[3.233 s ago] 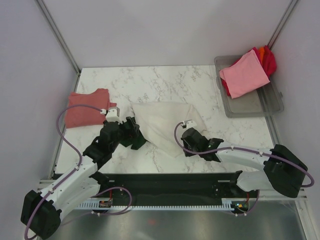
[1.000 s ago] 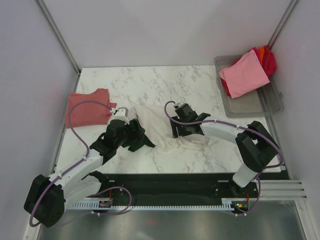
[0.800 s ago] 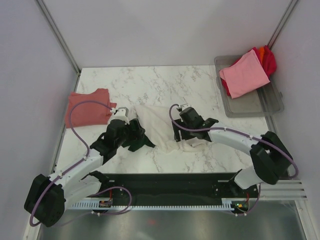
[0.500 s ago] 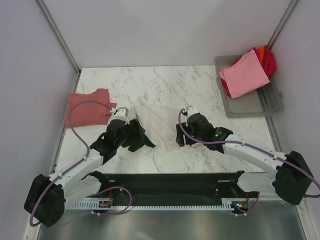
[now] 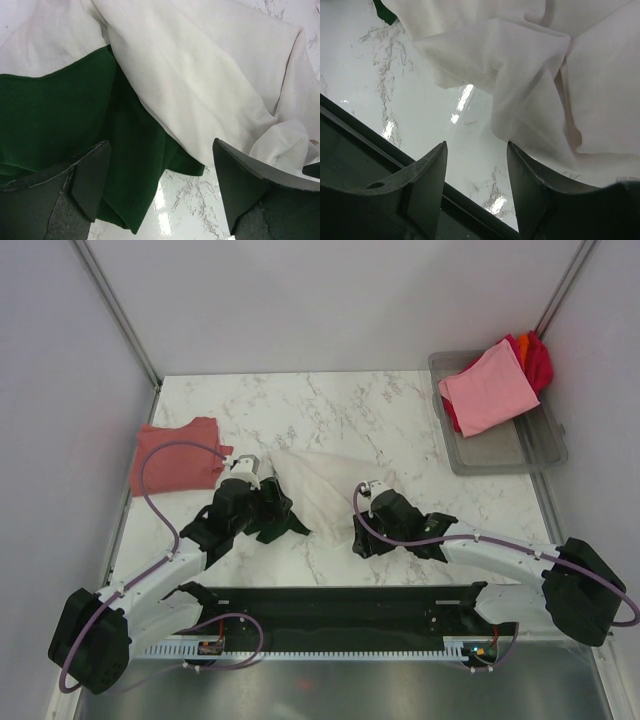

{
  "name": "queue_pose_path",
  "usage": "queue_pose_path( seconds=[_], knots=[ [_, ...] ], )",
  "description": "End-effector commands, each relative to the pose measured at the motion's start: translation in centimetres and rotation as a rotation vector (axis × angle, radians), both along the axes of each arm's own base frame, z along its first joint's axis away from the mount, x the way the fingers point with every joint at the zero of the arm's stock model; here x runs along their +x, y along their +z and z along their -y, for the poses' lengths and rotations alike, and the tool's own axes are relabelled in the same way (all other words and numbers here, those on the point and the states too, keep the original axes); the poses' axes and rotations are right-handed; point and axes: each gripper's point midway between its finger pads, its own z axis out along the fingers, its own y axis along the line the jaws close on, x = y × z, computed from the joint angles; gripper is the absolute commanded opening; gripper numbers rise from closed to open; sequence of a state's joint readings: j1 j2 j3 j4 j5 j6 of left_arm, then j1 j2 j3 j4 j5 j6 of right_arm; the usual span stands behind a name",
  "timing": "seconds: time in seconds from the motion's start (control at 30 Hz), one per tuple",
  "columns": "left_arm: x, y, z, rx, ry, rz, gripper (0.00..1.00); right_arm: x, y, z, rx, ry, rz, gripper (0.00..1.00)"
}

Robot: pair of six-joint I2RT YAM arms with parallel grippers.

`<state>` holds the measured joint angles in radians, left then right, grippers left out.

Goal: Fold and stack the t-shirts
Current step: Flatten the tshirt out

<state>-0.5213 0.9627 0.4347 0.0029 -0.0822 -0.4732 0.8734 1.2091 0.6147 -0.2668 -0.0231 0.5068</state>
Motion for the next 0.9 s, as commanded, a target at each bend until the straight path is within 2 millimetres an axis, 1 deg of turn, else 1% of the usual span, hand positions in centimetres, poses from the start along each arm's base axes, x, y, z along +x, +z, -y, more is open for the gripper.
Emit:
queue_pose_path(
  seconds=[0.0, 0.03, 0.07, 0.2, 0.23, 0.3, 0.33, 0.37, 0.4, 0.5, 0.53, 0.6, 0.63, 0.73, 0.77, 0.83, 0.87],
  knots=[
    [1.1, 2.2, 0.7, -0.007, -0.028, 0.074, 0.9, 0.7, -0.6, -1.5, 0.049, -0.005, 0.006, 0.59],
    [1.1, 2.2, 0.7, -0.007, -0.028, 0.074, 0.9, 1.0, -0.9, -1.3, 0.041, -0.016, 0.003, 0.58],
    [1.1, 2.1, 0.7, -0.006, -0.028, 0.073, 0.9, 1.3, -1.7, -1.1, 0.022, -0.03, -0.004, 0.56],
    [1.1, 2.1, 0.6, -0.006, -0.026, 0.071, 0.9, 3.2, -2.6, 0.5, 0.002, -0.104, -0.004, 0.54],
    [1.1, 2.1, 0.6, -0.006, -0.025, 0.073, 0.9, 4.0, -3.0, 1.7, -0.006, -0.144, -0.008, 0.54],
    [1.1, 2.1, 0.6, -0.005, -0.025, 0.072, 0.89, 5.1, -3.0, 3.2, -0.005, -0.201, 0.002, 0.53],
    [1.1, 2.1, 0.7, -0.006, -0.026, 0.071, 0.89, 6.0, -3.2, 4.7, -0.016, -0.251, 0.001, 0.53],
    [1.1, 2.0, 0.6, -0.003, -0.026, 0.071, 0.89, 6.5, -3.1, 5.3, -0.015, -0.28, 0.008, 0.53],
    [1.1, 2.0, 0.6, -0.004, -0.027, 0.071, 0.89, 7.7, -3.1, 7.0, -0.043, -0.35, 0.035, 0.53],
    [1.1, 1.9, 0.6, -0.003, -0.027, 0.068, 0.89, 8.5, -3.0, 8.7, -0.075, -0.403, 0.058, 0.57],
    [1.1, 1.9, 0.6, -0.001, -0.026, 0.067, 0.89, 8.9, -2.8, 9.2, -0.09, -0.425, 0.074, 0.61],
    [1.2, 1.9, 0.6, -0.002, -0.025, 0.066, 0.89, 8.9, -2.5, 9.5, -0.097, -0.427, 0.081, 0.63],
    [1.2, 1.9, 0.6, 0.0, -0.026, 0.066, 0.89, 9.0, -2.3, 9.4, -0.095, -0.424, 0.085, 0.66],
    [1.1, 1.8, 0.7, -0.001, -0.028, 0.064, 0.89, 8.4, -1.6, 8.4, -0.043, -0.365, 0.079, 0.69],
    [1.2, 1.9, 0.7, -0.004, -0.028, 0.066, 0.89, 8.0, -1.0, 7.7, -0.007, -0.338, 0.073, 0.69],
    [1.2, 1.9, 0.7, -0.004, -0.029, 0.065, 0.89, 7.4, -0.7, 7.3, 0.024, -0.312, 0.063, 0.69],
    [1.2, 1.9, 0.8, -0.004, -0.029, 0.065, 0.89, 7.0, -0.2, 6.7, 0.058, -0.291, 0.057, 0.68]
  ],
)
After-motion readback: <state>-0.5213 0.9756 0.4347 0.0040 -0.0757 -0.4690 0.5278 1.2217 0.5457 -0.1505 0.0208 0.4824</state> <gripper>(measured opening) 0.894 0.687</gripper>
